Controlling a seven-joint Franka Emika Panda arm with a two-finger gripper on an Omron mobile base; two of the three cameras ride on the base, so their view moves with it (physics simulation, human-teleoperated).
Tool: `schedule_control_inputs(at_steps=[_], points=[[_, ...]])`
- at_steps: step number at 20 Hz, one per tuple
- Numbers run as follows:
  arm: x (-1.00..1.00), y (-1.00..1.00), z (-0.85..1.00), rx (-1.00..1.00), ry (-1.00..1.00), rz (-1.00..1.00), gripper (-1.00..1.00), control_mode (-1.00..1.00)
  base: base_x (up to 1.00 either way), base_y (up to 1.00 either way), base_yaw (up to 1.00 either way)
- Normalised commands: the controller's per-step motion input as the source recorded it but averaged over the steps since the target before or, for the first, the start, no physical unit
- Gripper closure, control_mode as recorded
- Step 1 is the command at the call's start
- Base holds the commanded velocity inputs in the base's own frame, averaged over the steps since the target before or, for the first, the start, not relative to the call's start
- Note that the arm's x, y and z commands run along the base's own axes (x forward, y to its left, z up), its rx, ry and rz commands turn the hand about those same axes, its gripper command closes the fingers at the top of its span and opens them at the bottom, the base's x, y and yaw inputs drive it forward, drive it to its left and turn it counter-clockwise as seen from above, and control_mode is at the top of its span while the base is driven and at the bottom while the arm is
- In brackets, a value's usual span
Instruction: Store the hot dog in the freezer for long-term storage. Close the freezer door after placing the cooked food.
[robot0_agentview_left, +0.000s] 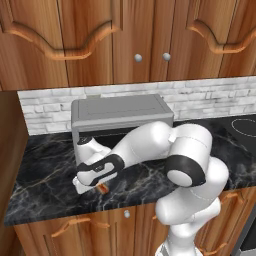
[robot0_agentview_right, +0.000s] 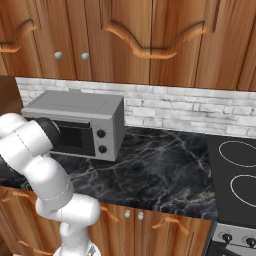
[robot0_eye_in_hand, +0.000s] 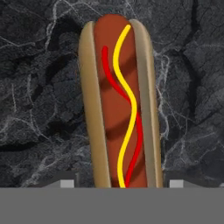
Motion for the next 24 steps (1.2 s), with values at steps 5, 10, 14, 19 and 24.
schedule_control_inputs(at_steps=[5, 10, 14, 19, 24], points=[[0.0, 0.0, -0.03, 0.0, 0.0, 0.0, 1.0, -1.0, 0.0, 0.0, 0.0], [-0.11, -0.04, 0.07, 0.0, 0.01, 0.0, 1.0, -1.0, 0.0, 0.0, 0.0], [-0.53, -0.24, 0.53, -0.03, 0.09, 0.0, 1.0, -1.0, 0.0, 0.0, 0.0], [-0.59, -0.59, 0.82, -0.04, 0.15, -0.11, 1.0, -1.0, 0.0, 0.0, 0.0], [-0.63, -0.99, 0.58, 0.0, 0.08, -0.13, 1.0, -1.0, 0.0, 0.0, 0.0]])
